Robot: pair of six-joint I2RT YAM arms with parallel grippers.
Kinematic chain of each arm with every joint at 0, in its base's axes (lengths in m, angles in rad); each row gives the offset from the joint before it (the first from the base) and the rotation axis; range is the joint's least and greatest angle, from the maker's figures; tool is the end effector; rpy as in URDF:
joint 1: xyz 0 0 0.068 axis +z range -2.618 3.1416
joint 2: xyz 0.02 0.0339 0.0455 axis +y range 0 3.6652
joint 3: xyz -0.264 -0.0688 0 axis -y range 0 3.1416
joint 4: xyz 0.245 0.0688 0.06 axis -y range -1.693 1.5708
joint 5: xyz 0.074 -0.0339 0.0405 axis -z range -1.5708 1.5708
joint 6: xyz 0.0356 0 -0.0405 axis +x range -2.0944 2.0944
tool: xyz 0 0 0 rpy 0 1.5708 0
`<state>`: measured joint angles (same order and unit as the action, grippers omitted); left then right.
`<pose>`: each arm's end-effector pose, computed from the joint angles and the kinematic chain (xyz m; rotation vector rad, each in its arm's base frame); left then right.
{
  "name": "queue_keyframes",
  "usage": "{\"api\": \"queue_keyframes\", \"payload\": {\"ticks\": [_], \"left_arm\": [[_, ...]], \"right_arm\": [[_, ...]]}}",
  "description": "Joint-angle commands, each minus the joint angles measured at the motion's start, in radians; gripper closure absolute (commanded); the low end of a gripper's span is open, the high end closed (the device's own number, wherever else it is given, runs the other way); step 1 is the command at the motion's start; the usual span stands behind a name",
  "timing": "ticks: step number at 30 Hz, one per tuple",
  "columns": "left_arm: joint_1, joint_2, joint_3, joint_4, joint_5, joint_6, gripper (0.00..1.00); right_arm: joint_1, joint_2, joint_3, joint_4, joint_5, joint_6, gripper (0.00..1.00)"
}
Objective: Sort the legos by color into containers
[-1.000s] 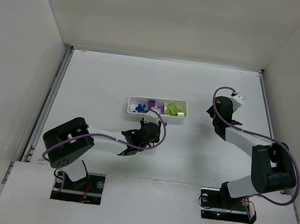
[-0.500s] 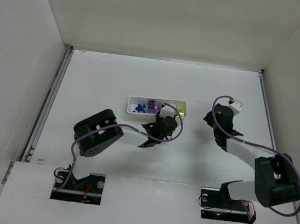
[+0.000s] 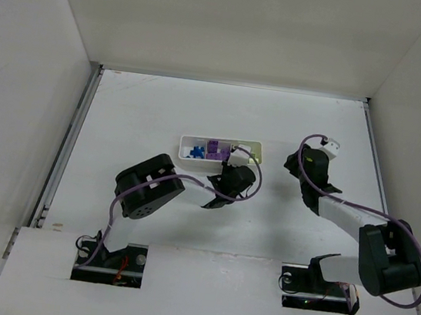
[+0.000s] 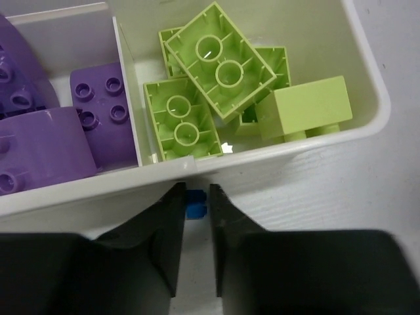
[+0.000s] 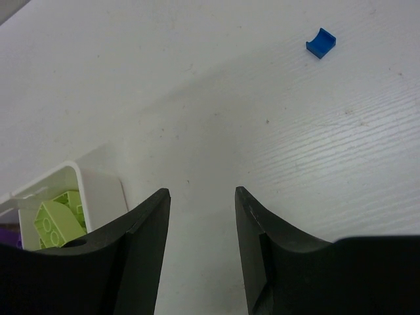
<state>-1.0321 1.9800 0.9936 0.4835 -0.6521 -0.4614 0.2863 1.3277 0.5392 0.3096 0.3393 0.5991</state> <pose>0.2237 -0.3322 0.1352 0.1737 1.9682 -0.2973 0.2597 0.0641 0.1887 0.5212 1.9586 0.2126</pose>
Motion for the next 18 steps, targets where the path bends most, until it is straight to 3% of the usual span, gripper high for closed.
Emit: {"api": "queue_keyframes", "payload": {"ticks": [1, 5, 10, 14, 18], "left_arm": [[0.007, 0.028, 0.019, -0.016, -0.004, -0.003, 0.86], [-0.018, -0.042, -0.03, -0.014, 0.002, -0.002, 0.91], [-0.055, -0.255, -0.153, -0.013, 0.019, -0.005, 0.91], [0.003, -0.42, -0.22, -0.017, 0.023, -0.01, 0.9], [0.123, -0.487, -0.248, -0.01, 0.034, -0.008, 0.89]], "right_arm": [[0.012, -0.033, -0.007, 0.068, -0.011, 0.004, 0.5], [0.009, -0.032, -0.007, 0.068, -0.008, 0.004, 0.5], [0.012, -0.028, -0.015, 0.068, 0.0, 0.01, 0.5], [0.012, -0.01, -0.015, 0.069, 0.009, 0.011, 0.51], [0.009, -0.019, -0.018, 0.065, 0.018, 0.008, 0.53]]}}
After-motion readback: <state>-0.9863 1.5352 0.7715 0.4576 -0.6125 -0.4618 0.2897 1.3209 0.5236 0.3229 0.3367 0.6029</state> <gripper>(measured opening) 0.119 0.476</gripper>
